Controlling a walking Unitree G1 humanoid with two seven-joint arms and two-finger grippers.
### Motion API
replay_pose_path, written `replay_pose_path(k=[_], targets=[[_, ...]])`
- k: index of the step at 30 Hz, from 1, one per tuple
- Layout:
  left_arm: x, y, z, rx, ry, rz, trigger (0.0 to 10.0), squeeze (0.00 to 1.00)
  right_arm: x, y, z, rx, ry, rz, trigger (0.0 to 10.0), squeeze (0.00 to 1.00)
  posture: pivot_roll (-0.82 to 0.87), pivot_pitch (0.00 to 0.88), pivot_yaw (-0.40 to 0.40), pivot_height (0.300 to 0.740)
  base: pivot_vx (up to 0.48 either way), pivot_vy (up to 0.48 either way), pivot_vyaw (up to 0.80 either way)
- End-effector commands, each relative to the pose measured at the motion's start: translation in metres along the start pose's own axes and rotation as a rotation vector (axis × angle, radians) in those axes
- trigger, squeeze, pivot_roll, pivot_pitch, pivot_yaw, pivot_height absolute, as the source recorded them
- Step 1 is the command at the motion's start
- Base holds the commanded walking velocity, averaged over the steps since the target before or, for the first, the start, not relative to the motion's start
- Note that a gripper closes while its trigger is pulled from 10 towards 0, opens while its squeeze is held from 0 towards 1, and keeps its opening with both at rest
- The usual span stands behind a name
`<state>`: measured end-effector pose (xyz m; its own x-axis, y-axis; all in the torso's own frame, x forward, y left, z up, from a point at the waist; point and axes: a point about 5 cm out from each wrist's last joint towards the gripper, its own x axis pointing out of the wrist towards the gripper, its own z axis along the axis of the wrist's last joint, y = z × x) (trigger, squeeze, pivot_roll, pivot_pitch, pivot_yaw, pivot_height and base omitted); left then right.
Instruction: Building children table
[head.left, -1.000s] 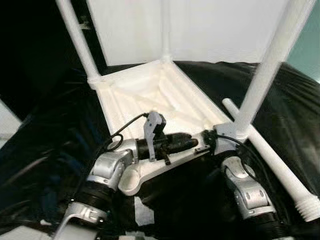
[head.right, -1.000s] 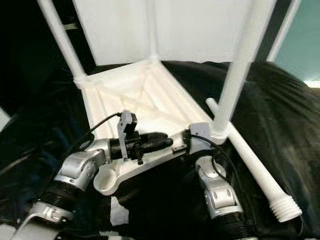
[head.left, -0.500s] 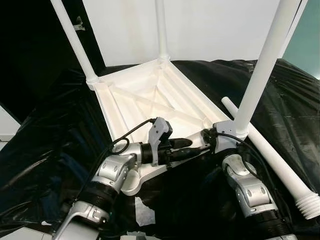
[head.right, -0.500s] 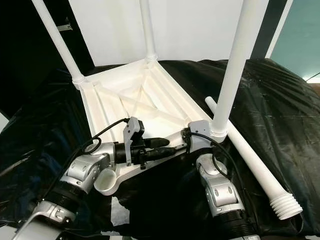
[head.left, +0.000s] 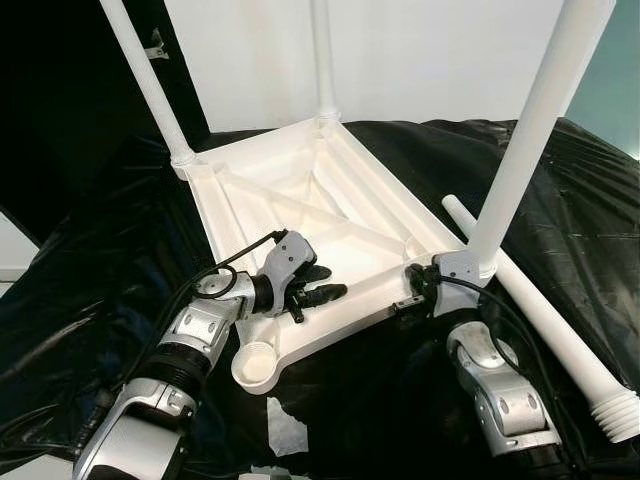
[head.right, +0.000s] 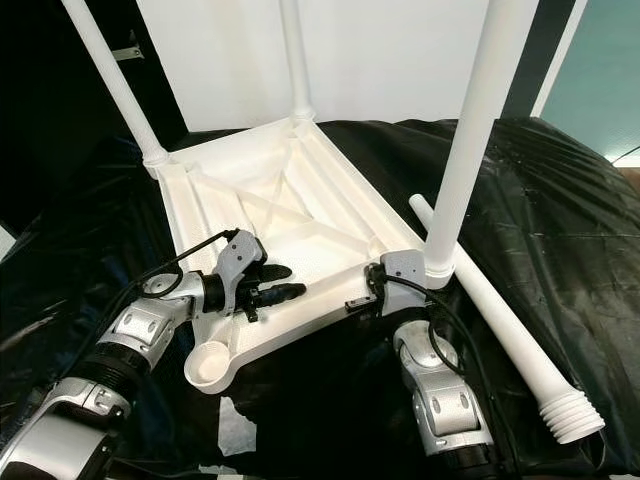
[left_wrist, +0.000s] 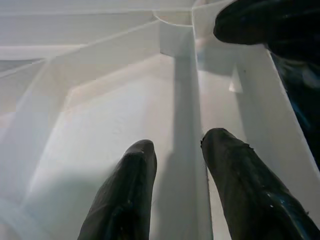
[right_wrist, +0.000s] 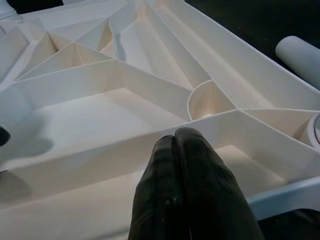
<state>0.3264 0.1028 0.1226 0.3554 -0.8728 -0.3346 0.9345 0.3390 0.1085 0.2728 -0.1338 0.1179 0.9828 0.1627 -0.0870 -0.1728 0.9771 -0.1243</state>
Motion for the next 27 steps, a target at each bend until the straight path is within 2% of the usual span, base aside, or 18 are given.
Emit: replay_pose_path(k=[1, 4, 7, 8, 10, 14, 16, 17, 19, 21, 22, 23, 24, 25, 26, 27], targets=[[-0.004, 0.002, -0.012, 0.011, 0.086, 0.001, 10.0, 0.0, -0.006, -0.003, -0.013, 0.01, 0.071, -0.021, 10.0, 0.0, -0.11, 0.0, 0.062, 0.74, 0.0, 0.0, 0.0], [-0.005, -0.001, -0.017, 0.008, 0.113, -0.043, 10.0, 0.0, -0.006, -0.005, -0.012, 0.012, 0.068, -0.027, 10.0, 0.0, -0.11, 0.0, 0.063, 0.74, 0.0, 0.0, 0.0], [-0.006, -0.011, -0.021, -0.009, 0.13, -0.158, 10.0, 0.0, -0.008, -0.01, -0.004, 0.014, 0.055, -0.039, 10.0, 0.0, -0.11, 0.0, 0.065, 0.74, 0.0, 0.0, 0.0], [-0.006, -0.011, -0.021, -0.009, 0.13, -0.158, 10.0, 0.0, -0.008, -0.01, -0.004, 0.014, 0.055, -0.039, 10.0, 0.0, -0.11, 0.0, 0.065, 0.74, 0.0, 0.0, 0.0], [-0.007, -0.016, -0.019, -0.022, 0.116, -0.222, 10.0, 0.0, -0.014, -0.01, 0.01, 0.014, 0.026, -0.039, 10.0, 0.0, -0.11, 0.0, 0.068, 0.74, 0.0, 0.0, 0.0], [-0.006, -0.019, -0.02, -0.025, 0.127, -0.249, 10.0, 0.0, -0.021, -0.008, 0.022, 0.001, -0.009, -0.035, 10.0, 0.0, -0.12, 0.0, 0.074, 0.74, 0.0, 0.0, 0.0], [-0.003, -0.022, -0.023, -0.016, 0.145, -0.262, 9.1, 0.0, -0.027, -0.008, 0.03, -0.009, -0.027, -0.037, 10.0, 0.0, -0.12, 0.0, 0.074, 0.74, 0.0, 0.0, 0.0], [-0.003, -0.022, -0.023, -0.016, 0.145, -0.262, 9.1, 0.0, -0.027, -0.008, 0.03, -0.009, -0.027, -0.037, 10.0, 0.0, -0.12, 0.0, 0.074, 0.74, 0.0, 0.0, 0.0], [0.001, -0.025, -0.026, -0.006, 0.157, -0.267, 6.1, 0.0, -0.034, -0.01, 0.033, -0.005, -0.022, -0.041, 10.0, 0.0, -0.13, 0.0, 0.074, 0.74, 0.0, 0.0, 0.0], [0.005, -0.026, -0.026, -0.001, 0.16, -0.267, 6.1, 0.0, -0.038, -0.01, 0.031, 0.003, 0.003, -0.036, 10.0, 0.0, -0.14, 0.0, 0.074, 0.74, 0.0, 0.0, 0.0], [0.007, -0.027, -0.026, 0.006, 0.163, -0.266, 7.1, 0.0, -0.042, -0.009, 0.027, 0.016, 0.04, -0.03, 10.0, 0.0, -0.14, 0.0, 0.074, 0.74, 0.0, 0.0, 0.0], [0.007, -0.027, -0.026, 0.006, 0.163, -0.266, 7.1, 0.0, -0.042, -0.009, 0.027, 0.016, 0.04, -0.03, 10.0, 0.0, -0.14, 0.0, 0.074, 0.74, 0.0, 0.0, 0.0], [0.01, -0.027, -0.026, 0.013, 0.164, -0.264, 9.0, 0.0, -0.044, -0.009, 0.021, 0.027, 0.071, -0.028, 10.0, 0.0, -0.14, 0.0, 0.074, 0.74, 0.0, 0.0, 0.0], [0.012, -0.027, -0.025, 0.021, 0.164, -0.26, 10.0, 0.0, -0.046, -0.009, 0.012, 0.047, 0.121, -0.03, 10.0, 0.0, -0.14, 0.0, 0.074, 0.74, 0.0, 0.0, 0.0], [0.012, -0.027, -0.025, 0.021, 0.164, -0.26, 10.0, 0.0, -0.046, -0.009, 0.012, 0.047, 0.121, -0.03, 10.0, 0.0, -0.14, 0.0, 0.074, 0.74, 0.0, 0.0, 0.0], [0.014, -0.028, -0.025, 0.029, 0.167, -0.254, 10.0, 0.0, -0.047, -0.009, 0.003, 0.063, 0.167, -0.031, 10.0, 0.0, -0.15, 0.0, 0.074, 0.74, 0.0, 0.0, 0.0]])
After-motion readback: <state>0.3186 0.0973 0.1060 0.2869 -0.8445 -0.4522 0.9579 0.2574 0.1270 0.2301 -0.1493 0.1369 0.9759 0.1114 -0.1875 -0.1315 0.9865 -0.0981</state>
